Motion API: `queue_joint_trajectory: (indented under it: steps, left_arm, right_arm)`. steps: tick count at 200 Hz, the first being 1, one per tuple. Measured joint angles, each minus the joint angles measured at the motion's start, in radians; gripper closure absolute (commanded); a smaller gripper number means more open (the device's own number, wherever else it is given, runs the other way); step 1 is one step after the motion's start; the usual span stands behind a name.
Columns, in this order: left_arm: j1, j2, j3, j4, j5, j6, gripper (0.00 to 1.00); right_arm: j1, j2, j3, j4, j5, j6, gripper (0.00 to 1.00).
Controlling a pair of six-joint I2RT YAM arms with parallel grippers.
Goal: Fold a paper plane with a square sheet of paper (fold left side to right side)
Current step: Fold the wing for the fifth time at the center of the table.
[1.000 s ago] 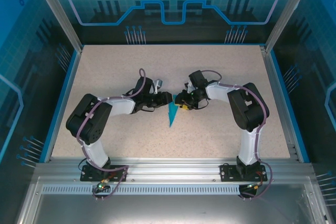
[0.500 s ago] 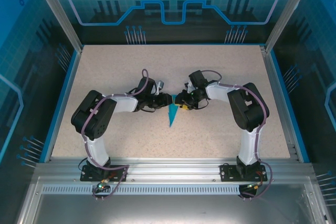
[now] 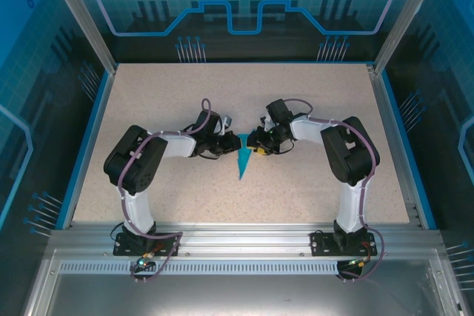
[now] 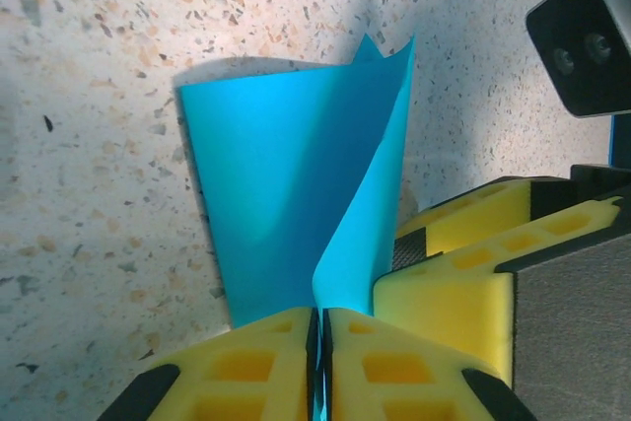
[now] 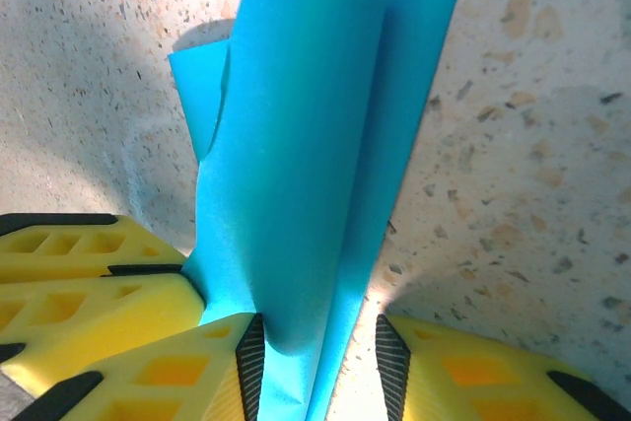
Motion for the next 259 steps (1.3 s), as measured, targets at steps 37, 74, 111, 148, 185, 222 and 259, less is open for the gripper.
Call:
queue_joint_trajectory:
  steps: [37,74,111,148,185,222,259]
  left_arm:
    - [0.000,0.024,0.004,-0.001,-0.001,0.010,0.86]
    - [0.000,0.037,0.012,-0.003,0.000,0.011,0.86]
    - [0.000,0.045,0.021,-0.005,0.000,0.011,0.87]
    - [0.001,0.056,0.031,-0.005,0.006,0.011,0.87]
    - [0.001,0.061,0.041,-0.010,0.009,0.016,0.87]
    - [0.001,0.063,0.050,-0.027,0.008,0.028,0.87]
    - [0.001,0.063,0.050,-0.030,0.008,0.037,0.87]
  right_arm:
    - [0.000,0.000,0.000,0.000,0.000,-0.003,0.61]
    - [0.000,0.000,0.000,0.000,-0.001,-0.007,0.61]
    - [0.000,-0.010,0.000,-0.009,0.007,-0.037,0.61]
    - [-0.018,-0.077,-0.013,-0.018,0.005,-0.068,0.73]
    - [-0.026,-0.088,-0.012,0.043,-0.035,-0.048,0.80]
    - [-0.018,-0.040,0.012,0.059,-0.049,-0.043,0.80]
    - [-0.013,0.000,0.032,0.061,-0.050,-0.039,0.80]
